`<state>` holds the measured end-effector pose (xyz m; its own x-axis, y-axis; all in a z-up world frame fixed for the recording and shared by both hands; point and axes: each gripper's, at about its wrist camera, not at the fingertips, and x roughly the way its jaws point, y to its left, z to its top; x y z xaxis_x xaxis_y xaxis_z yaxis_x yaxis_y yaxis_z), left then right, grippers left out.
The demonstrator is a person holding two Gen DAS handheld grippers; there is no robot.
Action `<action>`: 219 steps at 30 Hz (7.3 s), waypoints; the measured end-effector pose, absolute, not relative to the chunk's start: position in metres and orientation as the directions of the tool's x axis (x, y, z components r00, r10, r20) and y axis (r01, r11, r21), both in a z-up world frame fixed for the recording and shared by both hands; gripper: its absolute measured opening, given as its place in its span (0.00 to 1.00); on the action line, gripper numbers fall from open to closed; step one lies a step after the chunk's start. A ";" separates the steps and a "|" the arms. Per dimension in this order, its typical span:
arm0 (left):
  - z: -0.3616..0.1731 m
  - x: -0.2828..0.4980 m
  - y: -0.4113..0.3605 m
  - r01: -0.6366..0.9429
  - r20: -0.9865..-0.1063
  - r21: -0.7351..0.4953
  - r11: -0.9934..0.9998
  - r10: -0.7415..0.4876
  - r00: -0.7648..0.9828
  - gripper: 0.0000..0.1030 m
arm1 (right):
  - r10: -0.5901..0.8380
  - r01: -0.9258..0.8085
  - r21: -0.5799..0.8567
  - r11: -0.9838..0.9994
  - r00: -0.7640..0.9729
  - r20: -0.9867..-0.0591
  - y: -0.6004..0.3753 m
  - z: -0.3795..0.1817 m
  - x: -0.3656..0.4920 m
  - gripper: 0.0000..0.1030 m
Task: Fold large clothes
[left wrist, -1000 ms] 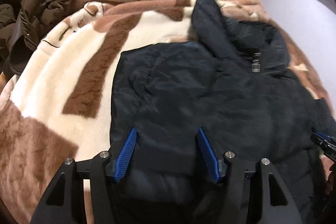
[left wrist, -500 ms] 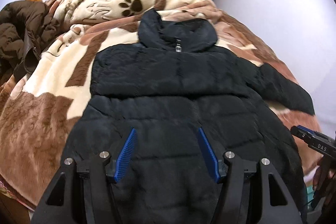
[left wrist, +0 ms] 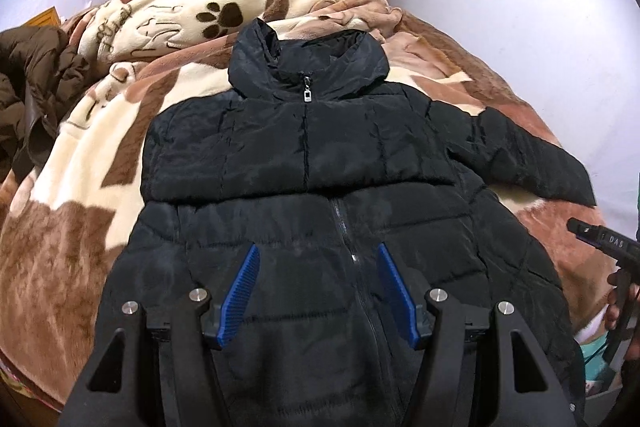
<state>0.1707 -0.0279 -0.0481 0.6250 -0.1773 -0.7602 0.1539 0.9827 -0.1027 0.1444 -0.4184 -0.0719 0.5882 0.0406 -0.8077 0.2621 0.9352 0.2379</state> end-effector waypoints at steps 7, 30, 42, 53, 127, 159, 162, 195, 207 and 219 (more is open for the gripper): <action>-0.057 0.207 -0.032 0.138 -0.765 -0.085 0.987 -0.153 0.625 0.61 | -0.004 0.415 0.285 0.864 0.570 -0.821 -0.494 -0.099 0.178 0.58; -0.085 0.236 -0.002 0.020 -0.798 -0.115 0.993 -0.104 0.594 0.61 | -0.097 0.496 0.413 0.764 0.721 -0.686 -0.556 -0.045 0.213 0.14; -0.069 0.213 0.035 -0.032 -0.763 -0.181 0.983 -0.120 0.635 0.61 | 0.178 0.027 0.366 0.930 0.839 -0.514 -0.373 0.086 0.240 0.13; -0.079 0.203 0.092 -0.127 -0.765 -0.207 0.970 -0.080 0.639 0.61 | 0.359 -0.213 0.290 0.933 0.599 -0.715 -0.203 -0.035 0.299 0.14; -0.132 0.333 -0.011 0.098 -0.815 -0.069 0.993 -0.113 0.569 0.38 | 0.120 -0.058 0.105 0.993 0.512 -0.850 -0.268 -0.123 0.333 0.29; 0.013 0.142 0.019 0.107 -0.694 -0.140 0.984 -0.174 0.699 0.49 | 0.194 -0.112 0.167 0.980 0.741 -0.643 -0.190 0.033 0.150 0.36; 0.011 0.151 0.024 0.102 -0.699 -0.145 0.984 -0.175 0.693 0.52 | 0.205 -0.138 0.153 0.979 0.726 -0.656 -0.185 0.029 0.162 0.36; -0.097 0.570 0.045 -0.060 -0.806 -0.176 0.982 -0.109 0.581 0.67 | 0.266 -0.108 0.249 0.963 0.558 -0.786 -0.260 -0.074 0.554 0.47; -0.097 0.563 0.021 0.049 -0.764 -0.206 0.977 -0.192 0.616 0.07 | 0.297 -0.148 0.260 0.954 0.566 -0.769 -0.245 -0.064 0.565 0.06; -0.030 0.414 0.062 0.095 -0.627 -0.310 0.946 -0.279 0.727 0.07 | 0.389 -0.239 0.315 0.918 0.687 -0.614 -0.244 0.015 0.404 0.06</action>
<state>0.4141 0.0622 -0.0297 0.7274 -0.2791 -0.6269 0.0953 0.9458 -0.3105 0.4041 -0.2437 0.0154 0.6866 0.3894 -0.6139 -0.2390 0.9184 0.3152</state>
